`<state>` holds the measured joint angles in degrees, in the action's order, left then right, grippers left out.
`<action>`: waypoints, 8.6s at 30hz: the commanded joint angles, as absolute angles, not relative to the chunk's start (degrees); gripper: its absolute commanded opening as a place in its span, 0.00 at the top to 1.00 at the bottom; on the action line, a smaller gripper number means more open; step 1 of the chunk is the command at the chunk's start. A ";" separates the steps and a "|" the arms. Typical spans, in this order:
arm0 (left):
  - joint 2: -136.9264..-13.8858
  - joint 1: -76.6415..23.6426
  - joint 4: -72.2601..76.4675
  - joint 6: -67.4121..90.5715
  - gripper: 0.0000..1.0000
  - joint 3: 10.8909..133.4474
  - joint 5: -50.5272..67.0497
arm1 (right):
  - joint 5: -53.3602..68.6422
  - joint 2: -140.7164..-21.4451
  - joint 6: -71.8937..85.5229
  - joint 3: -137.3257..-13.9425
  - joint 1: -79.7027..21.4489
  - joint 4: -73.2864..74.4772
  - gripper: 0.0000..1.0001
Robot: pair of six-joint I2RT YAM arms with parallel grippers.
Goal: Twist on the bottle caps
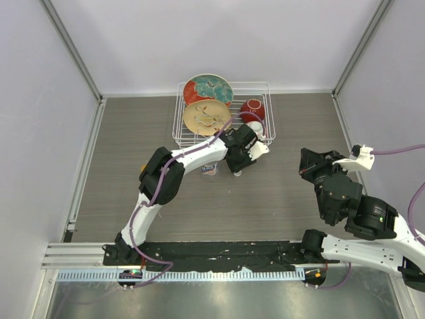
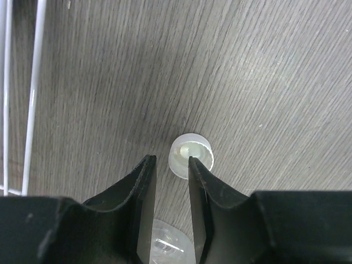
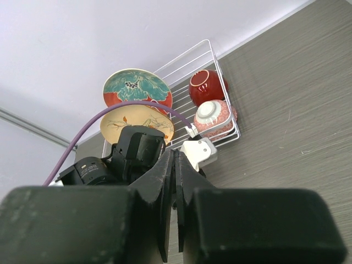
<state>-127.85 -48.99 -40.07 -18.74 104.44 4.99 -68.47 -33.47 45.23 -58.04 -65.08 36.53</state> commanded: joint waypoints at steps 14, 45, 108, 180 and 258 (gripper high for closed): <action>-126.31 -48.87 -39.81 -16.62 1.00 100.56 14.14 | -69.43 -33.31 45.35 -56.60 -65.13 33.93 0.89; -77.36 -52.82 -19.12 -13.70 1.00 99.20 -5.36 | -35.00 -50.88 39.02 -68.12 -65.13 11.79 0.32; -48.16 -53.26 19.33 -19.25 1.00 47.20 0.53 | 1.76 -65.30 79.89 -48.43 -50.27 -38.06 0.57; -60.29 -40.43 24.25 12.92 0.00 34.72 3.51 | -26.72 -51.06 32.52 -71.89 -50.10 15.29 0.89; -109.95 -58.89 -54.41 -14.15 0.17 91.67 17.93 | -28.56 -47.81 26.37 -73.83 -50.10 22.50 0.90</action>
